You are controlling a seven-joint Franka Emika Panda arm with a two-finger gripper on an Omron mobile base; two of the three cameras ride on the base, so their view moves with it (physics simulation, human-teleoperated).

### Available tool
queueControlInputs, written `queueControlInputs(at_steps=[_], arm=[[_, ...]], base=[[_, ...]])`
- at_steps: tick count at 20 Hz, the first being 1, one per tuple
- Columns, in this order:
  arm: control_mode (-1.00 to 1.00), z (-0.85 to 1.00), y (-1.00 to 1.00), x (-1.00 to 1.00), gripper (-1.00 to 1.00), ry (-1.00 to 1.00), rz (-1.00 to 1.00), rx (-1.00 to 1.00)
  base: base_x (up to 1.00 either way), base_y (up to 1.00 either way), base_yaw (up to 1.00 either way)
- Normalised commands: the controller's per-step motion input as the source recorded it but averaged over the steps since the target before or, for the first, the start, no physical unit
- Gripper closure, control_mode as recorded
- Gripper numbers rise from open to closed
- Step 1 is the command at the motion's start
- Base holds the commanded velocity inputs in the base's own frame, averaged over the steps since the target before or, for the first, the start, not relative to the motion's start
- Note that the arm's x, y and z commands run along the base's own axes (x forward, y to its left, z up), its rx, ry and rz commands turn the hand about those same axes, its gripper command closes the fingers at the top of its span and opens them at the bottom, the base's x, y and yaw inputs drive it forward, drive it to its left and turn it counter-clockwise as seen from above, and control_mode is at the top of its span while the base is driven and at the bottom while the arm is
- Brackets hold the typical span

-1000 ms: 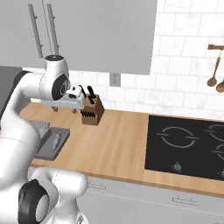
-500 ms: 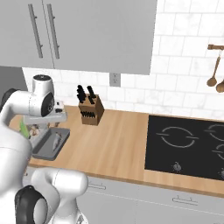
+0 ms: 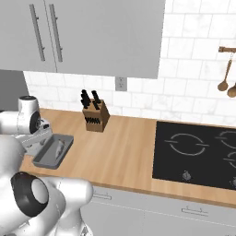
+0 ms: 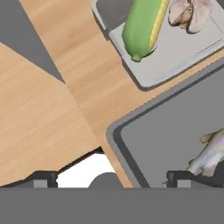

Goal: Take the meat container that has the fish and place it on the second highest rack of the freezer. Then take the vegetable container that has the garlic and corn and place it on the highest rack of the freezer.

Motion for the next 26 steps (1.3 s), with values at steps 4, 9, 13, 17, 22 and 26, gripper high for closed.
queueControlInputs(at_steps=[4,9,13,17,22,26], arm=[[-1.0,0.0,0.13,0.02,-1.0,0.0,0.02,0.0],[-1.0,-0.48,-0.01,0.01,-1.0,-0.01,0.0,-0.15],[-1.0,-0.81,-0.13,0.0,-1.0,-0.02,0.02,-0.19],[-1.0,-0.32,-0.12,0.17,-1.0,0.0,0.04,-0.02],[-1.0,-0.17,0.0,0.06,-1.0,0.0,0.12,0.01],[-1.0,-0.34,0.0,0.02,-1.0,0.0,0.04,0.0]], base=[[0.0,0.0,0.0],[0.0,0.0,0.0],[0.0,0.0,0.0],[0.0,0.0,0.0],[0.0,0.0,0.0],[0.0,0.0,0.0]])
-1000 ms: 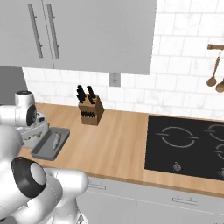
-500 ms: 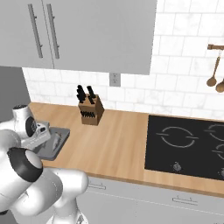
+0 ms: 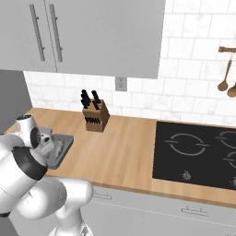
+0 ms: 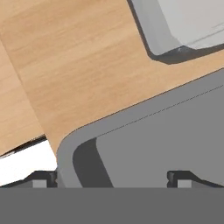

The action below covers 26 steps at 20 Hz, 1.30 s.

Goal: Take the meat container that has the fish and place it on the second highest rack of the freezer. Then take the vegetable container that has the garlic and corn and place it on the highest rack of the freezer.

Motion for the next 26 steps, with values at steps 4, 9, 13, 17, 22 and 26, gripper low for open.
queueControlInputs(at_steps=[4,9,13,17,22,26], arm=[[-1.0,-0.31,-0.05,0.03,-1.0,0.0,0.01,0.0],[-1.0,-0.34,-0.04,0.19,1.0,0.0,0.0,0.0],[-1.0,-0.07,-0.01,0.02,1.0,0.0,0.0,0.01],[-1.0,0.0,0.0,0.0,1.0,-0.01,0.0,0.0],[-1.0,0.14,0.0,-0.12,1.0,-0.06,0.0,-0.01],[-1.0,0.26,0.0,-0.29,1.0,-0.08,-0.03,-0.05]], base=[[0.0,0.0,0.0],[0.0,0.0,0.0],[0.0,0.0,0.0],[0.0,0.0,0.0],[0.0,0.0,0.0],[0.0,0.0,0.0]])
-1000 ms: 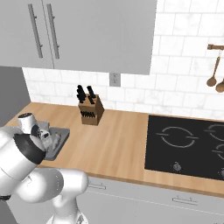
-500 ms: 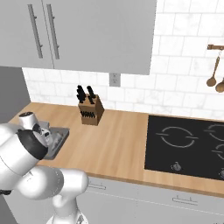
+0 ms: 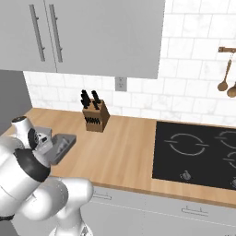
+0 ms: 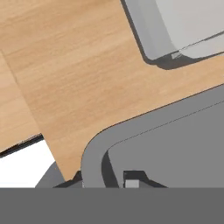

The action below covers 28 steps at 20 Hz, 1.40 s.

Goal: Take the meat container that has the fish and place it on the second highest rack of the freezer. Then take the vegetable container that has the garlic and corn and place it on the highest rack of the freezer.

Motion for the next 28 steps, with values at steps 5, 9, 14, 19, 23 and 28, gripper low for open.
queueControlInputs(at_steps=[5,9,14,19,23,28], arm=[[-1.0,0.47,0.0,-0.2,1.0,-0.08,-0.02,-0.02],[-1.0,0.79,-0.14,-0.18,1.0,-0.04,0.06,-0.02],[-1.0,1.0,-0.26,-0.4,1.0,-0.01,0.29,-0.13],[-1.0,0.91,-0.09,-0.14,1.0,0.0,-0.06,0.0],[-1.0,0.82,-0.04,-0.01,1.0,0.0,-0.42,0.0],[-1.0,0.84,-0.05,-0.21,1.0,0.0,-0.52,0.0]], base=[[0.0,0.0,0.0],[0.0,0.0,0.0],[0.0,0.0,0.0],[0.0,0.0,0.0],[0.0,0.0,0.0],[0.0,0.0,0.0]])
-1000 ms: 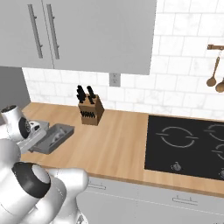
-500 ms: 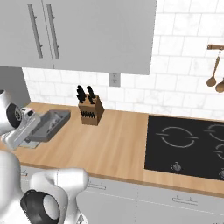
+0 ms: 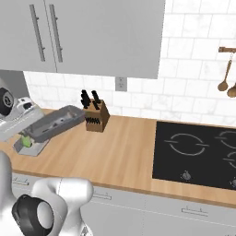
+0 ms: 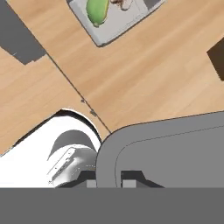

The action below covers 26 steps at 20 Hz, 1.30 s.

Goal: Take the meat container that has the fish and place it on the second highest rack of the freezer. Then take the vegetable container that has the garlic and corn and place it on the highest rack of the freezer.

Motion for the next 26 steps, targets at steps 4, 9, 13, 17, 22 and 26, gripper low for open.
queueControlInputs(at_steps=[4,9,13,17,22,26], arm=[[-1.0,0.85,-0.26,-0.54,1.0,0.0,-0.41,0.11],[-1.0,0.71,-0.47,-0.92,1.0,0.0,-0.34,0.11],[-1.0,0.6,-0.6,-0.9,1.0,-0.02,-0.22,0.07],[-1.0,0.58,-0.69,-0.51,1.0,-0.03,-0.17,0.08],[-1.0,0.38,-0.68,-0.07,1.0,-0.03,-0.07,0.09],[-1.0,0.0,-0.5,0.0,1.0,-0.04,-0.02,0.0]], base=[[0.0,0.0,0.0],[0.0,0.0,0.0],[0.0,0.0,0.0],[0.0,0.0,0.0],[0.0,0.0,0.0],[0.0,0.0,0.0]])
